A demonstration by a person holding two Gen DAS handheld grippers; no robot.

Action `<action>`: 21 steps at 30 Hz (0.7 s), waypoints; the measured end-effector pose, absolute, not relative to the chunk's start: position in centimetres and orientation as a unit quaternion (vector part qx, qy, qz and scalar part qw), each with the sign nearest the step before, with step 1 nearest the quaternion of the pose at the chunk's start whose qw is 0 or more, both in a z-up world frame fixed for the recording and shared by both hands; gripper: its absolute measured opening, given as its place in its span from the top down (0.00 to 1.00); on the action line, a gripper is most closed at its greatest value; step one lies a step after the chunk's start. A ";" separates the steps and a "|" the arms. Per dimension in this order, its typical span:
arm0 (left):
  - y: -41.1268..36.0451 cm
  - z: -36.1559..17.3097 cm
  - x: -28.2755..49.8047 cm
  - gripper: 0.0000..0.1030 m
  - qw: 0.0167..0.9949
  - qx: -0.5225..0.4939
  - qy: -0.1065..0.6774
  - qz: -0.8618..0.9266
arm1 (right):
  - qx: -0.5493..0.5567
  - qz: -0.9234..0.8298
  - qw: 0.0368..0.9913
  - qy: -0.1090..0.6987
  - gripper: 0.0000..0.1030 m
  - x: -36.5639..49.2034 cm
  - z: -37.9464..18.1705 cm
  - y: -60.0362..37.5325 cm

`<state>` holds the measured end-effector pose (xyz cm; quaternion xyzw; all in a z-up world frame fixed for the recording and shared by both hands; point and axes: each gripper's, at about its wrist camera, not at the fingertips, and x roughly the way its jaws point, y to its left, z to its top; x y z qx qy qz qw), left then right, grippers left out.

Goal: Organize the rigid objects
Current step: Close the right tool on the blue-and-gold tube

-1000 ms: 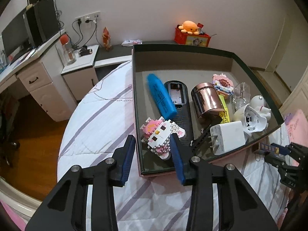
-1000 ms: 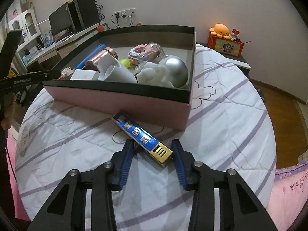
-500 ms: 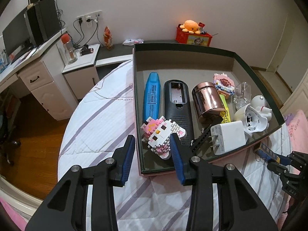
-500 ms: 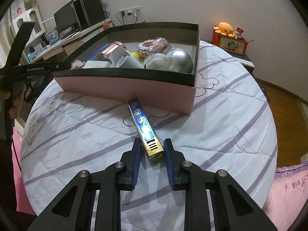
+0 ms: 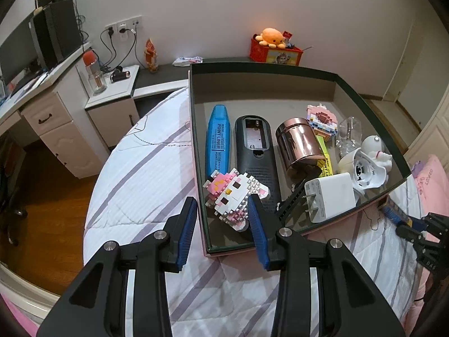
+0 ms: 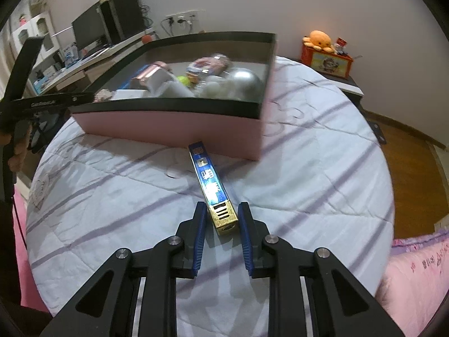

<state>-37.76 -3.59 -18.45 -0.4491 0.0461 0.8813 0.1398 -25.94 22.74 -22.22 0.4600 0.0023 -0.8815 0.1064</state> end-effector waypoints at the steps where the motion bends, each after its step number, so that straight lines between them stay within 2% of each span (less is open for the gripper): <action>1: -3.6 -18.5 -37.8 0.63 0.140 -0.449 0.046 0.881 | 0.461 -0.882 0.101 0.001 0.78 -25.8 -22.2 23.1; 11: -3.5 -18.4 -37.8 0.63 0.134 -0.448 0.054 0.882 | 0.461 -0.887 0.009 -0.020 0.79 -25.1 -22.3 26.6; 18: -3.4 -18.5 -38.0 0.63 0.133 -0.450 0.054 0.882 | 0.446 -0.894 0.019 -0.032 0.77 -26.5 -22.3 26.5; 21: -3.4 -18.5 -38.0 0.63 0.134 -0.449 0.056 0.881 | 0.446 -0.894 0.027 -0.036 0.72 -27.2 -22.4 26.7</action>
